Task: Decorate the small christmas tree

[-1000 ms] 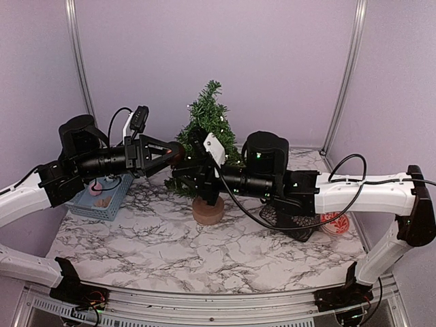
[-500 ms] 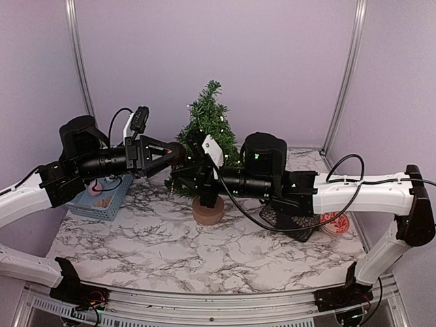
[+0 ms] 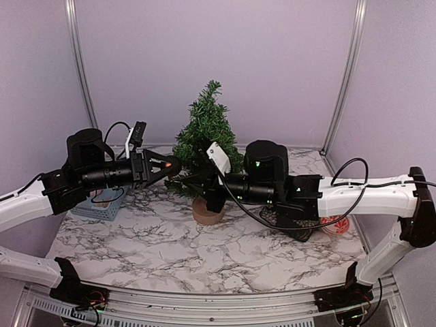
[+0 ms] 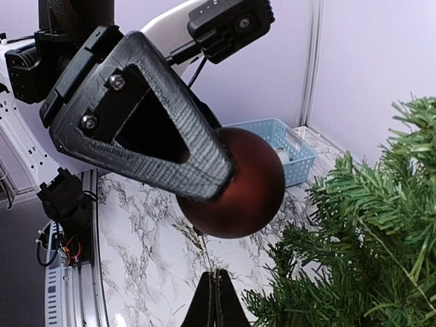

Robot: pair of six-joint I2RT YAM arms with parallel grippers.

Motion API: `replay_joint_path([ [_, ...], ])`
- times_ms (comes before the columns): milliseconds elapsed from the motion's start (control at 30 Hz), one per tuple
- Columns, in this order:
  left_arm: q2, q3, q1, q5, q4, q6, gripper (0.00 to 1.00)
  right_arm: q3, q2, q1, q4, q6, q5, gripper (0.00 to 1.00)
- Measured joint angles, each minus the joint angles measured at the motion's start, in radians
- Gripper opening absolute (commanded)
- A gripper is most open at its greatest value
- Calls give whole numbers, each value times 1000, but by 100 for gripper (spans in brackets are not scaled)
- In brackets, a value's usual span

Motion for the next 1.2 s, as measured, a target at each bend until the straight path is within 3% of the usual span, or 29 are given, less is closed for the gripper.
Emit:
replay_joint_path([
  [1200, 69, -103, -42, -120, 96, -1, 40, 17, 36, 69, -213, 124, 323, 0],
])
